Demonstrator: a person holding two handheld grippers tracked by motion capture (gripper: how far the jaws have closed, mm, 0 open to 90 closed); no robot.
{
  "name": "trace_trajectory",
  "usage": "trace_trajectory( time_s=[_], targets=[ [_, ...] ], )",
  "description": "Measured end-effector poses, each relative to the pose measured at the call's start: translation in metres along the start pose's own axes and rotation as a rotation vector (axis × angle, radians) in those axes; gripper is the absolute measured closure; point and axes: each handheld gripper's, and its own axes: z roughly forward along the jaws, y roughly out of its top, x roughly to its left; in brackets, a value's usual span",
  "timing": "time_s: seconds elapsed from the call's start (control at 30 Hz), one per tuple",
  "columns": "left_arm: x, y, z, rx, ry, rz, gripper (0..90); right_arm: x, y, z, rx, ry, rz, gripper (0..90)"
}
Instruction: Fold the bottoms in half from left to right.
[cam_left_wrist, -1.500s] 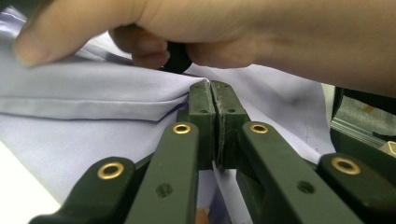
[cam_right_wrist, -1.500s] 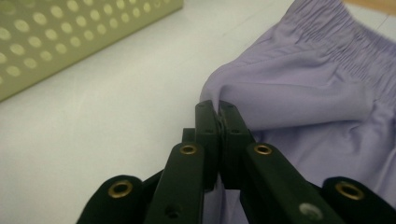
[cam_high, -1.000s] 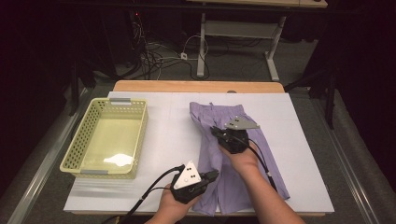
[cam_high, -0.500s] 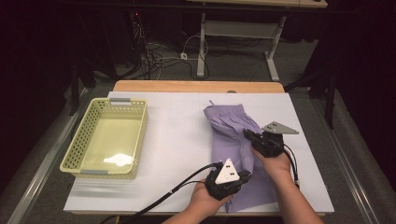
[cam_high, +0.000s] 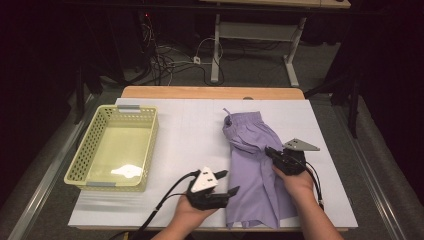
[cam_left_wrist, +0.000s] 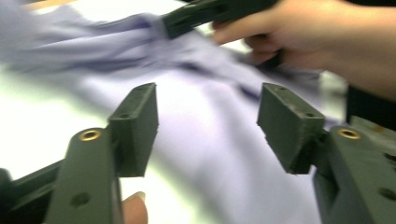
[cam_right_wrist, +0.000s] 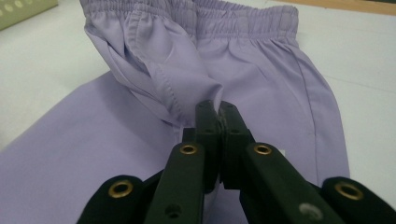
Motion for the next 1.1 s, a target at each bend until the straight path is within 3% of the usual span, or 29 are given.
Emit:
trace_trajectory(
  time_s=[0.07,0.13,0.27,0.37,0.5,0.6,0.73,0.87,1.03,1.1],
  targets=[
    [0.011,-0.009,-0.015,0.025,0.045,-0.004,31.7,0.0,-0.001,0.0,0.006,-0.004,-0.003,89.6],
    [0.023,-0.018,-0.027,0.057,0.072,-0.034,31.2,-0.001,-0.003,0.0,0.015,-0.003,-0.005,89.6],
    [0.041,-0.035,-0.038,0.068,0.122,-0.067,22.4,-0.002,-0.005,0.0,0.039,-0.009,-0.004,89.6],
    [0.046,-0.039,-0.04,0.077,0.158,-0.042,15.4,-0.002,-0.006,0.0,0.053,-0.014,-0.002,88.2],
    [0.048,-0.039,-0.041,0.062,0.188,-0.024,13.8,0.0,-0.003,-0.006,0.046,-0.004,-0.005,79.9],
    [0.052,-0.039,-0.039,0.073,0.173,-0.037,11.3,0.006,0.005,-0.013,0.019,0.01,-0.011,76.8],
    [0.055,-0.039,-0.039,0.079,0.152,-0.058,5.3,0.022,0.021,-0.015,-0.008,0.027,-0.057,72.3],
    [0.059,-0.039,-0.039,0.075,0.135,-0.082,0.0,0.042,0.033,-0.004,-0.014,0.041,-0.114,71.6],
    [0.059,-0.04,-0.04,0.066,0.093,-0.063,0.0,0.059,0.043,0.014,-0.015,0.066,-0.123,66.4],
    [0.058,-0.04,-0.039,0.068,0.093,-0.055,0.0,0.062,0.045,0.023,-0.004,0.061,-0.124,59.7]
  ],
)
